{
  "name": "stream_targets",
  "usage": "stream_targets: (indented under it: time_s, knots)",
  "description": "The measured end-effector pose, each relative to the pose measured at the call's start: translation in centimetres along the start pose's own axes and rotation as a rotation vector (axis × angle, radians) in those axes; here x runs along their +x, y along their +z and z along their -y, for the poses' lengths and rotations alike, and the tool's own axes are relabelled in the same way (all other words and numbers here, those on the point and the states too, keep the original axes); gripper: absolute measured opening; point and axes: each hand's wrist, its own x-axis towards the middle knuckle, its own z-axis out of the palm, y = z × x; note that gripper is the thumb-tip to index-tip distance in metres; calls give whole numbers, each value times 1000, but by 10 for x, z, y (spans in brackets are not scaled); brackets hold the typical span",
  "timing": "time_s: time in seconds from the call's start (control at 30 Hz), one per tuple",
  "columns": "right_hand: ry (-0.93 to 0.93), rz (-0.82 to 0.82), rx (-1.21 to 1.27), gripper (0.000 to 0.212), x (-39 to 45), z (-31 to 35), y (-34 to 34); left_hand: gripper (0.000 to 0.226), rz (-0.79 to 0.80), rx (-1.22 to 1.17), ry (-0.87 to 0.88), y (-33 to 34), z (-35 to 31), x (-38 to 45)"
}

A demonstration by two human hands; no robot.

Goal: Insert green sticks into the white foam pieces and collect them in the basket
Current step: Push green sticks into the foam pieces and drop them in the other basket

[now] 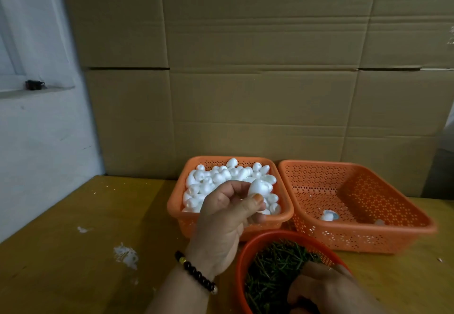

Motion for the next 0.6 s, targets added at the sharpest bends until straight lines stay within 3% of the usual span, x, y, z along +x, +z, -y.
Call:
stream_targets:
  time_s: [0.03,0.07,0.1,0.13,0.2,0.23,0.37,0.43,0.6]
  knots:
    - [135,77,88,23,-31,-4,24,14,13,-54,-13,3,0,-2]
    - [217,-7,98,24,-57,-11,71,15,25,-101,-27,6,-1,-3]
    - [264,93,74,25,-67,-6,69,15,36,-135,-39,9,-1,-5]
    - [303,93,148,25,-73,-7,80,16,42,-151,-51,12,-1,-6]
    - [260,-42,145,26,-66,-9,80,20,34,-123,-64,14,-1,-8]
    - [250,-115,160,27,-63,-7,85,22,26,-79,-60,14,-1,-9]
    - [300,-4,423,22,-69,-10,91,32,-34,180,19,14,2,-8]
    - [284,-39,438,9,-72,-11,102,30,-67,289,63,15,4,-8]
    - [402,-128,493,7,-75,-12,115,29,-52,511,170,16,5,-10]
